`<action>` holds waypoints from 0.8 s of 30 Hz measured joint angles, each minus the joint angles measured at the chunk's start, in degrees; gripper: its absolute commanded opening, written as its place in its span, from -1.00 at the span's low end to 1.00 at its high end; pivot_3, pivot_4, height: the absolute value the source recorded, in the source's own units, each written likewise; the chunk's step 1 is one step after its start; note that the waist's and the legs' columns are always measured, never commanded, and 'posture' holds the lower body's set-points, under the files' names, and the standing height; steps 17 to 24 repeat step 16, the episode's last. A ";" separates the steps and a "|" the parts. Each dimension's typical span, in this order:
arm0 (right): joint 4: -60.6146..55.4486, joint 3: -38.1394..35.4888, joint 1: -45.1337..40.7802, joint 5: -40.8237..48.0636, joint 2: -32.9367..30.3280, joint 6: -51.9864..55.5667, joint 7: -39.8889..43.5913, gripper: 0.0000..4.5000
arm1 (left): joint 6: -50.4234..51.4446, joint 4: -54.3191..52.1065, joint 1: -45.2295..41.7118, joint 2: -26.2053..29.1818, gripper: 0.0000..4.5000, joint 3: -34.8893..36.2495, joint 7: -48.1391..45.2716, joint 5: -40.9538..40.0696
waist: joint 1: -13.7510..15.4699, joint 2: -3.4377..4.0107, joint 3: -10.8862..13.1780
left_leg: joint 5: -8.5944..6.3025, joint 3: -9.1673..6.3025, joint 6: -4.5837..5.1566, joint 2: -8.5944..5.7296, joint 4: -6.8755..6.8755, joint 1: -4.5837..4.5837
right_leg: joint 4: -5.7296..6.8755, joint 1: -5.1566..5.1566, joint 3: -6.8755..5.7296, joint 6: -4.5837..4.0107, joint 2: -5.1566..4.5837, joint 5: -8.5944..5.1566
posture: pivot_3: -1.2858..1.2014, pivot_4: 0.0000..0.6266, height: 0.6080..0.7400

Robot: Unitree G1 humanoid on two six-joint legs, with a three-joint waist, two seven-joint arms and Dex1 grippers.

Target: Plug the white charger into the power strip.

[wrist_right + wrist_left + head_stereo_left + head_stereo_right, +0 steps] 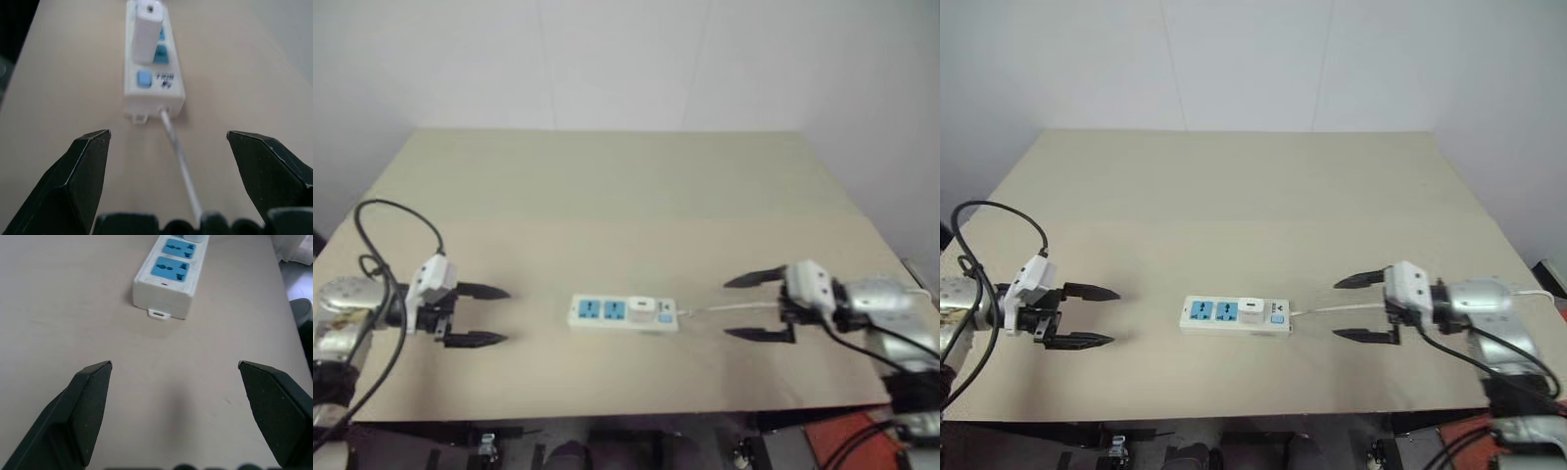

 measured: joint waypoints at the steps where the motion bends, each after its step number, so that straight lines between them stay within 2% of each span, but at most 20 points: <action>1: -0.74 -0.75 1.20 0.31 -0.93 0.48 0.00 0.99 | 0.19 -0.42 0.59 0.04 1.00 0.31 0.17 0.02 | 0.00 -0.01 0.01 | 0.00 0.06 0.00 -0.01 0.02 0.02 | 0.04 0.01 0.00 0.00 0.01 0.00 | 0.03 -0.52 1.00; 8: -3.96 -4.05 5.34 2.09 -3.28 2.34 -1.29 0.99 | 1.51 -3.09 1.53 -0.83 1.00 1.76 2.68 0.47 | -0.11 -0.05 0.04 | 0.12 0.18 -0.16 0.02 0.16 0.28 | 0.23 0.14 0.11 0.03 0.20 -0.01 | 0.03 -0.52 1.00; 24: -4.47 -4.83 5.44 2.30 -4.06 4.16 -1.82 0.99 | 2.42 -4.52 1.46 -2.93 1.00 1.92 3.88 0.45 | -0.05 -0.05 0.03 | 0.14 0.19 -0.19 0.01 0.20 0.24 | 0.28 0.13 0.13 -0.12 0.21 0.09 | 0.03 -0.52 1.00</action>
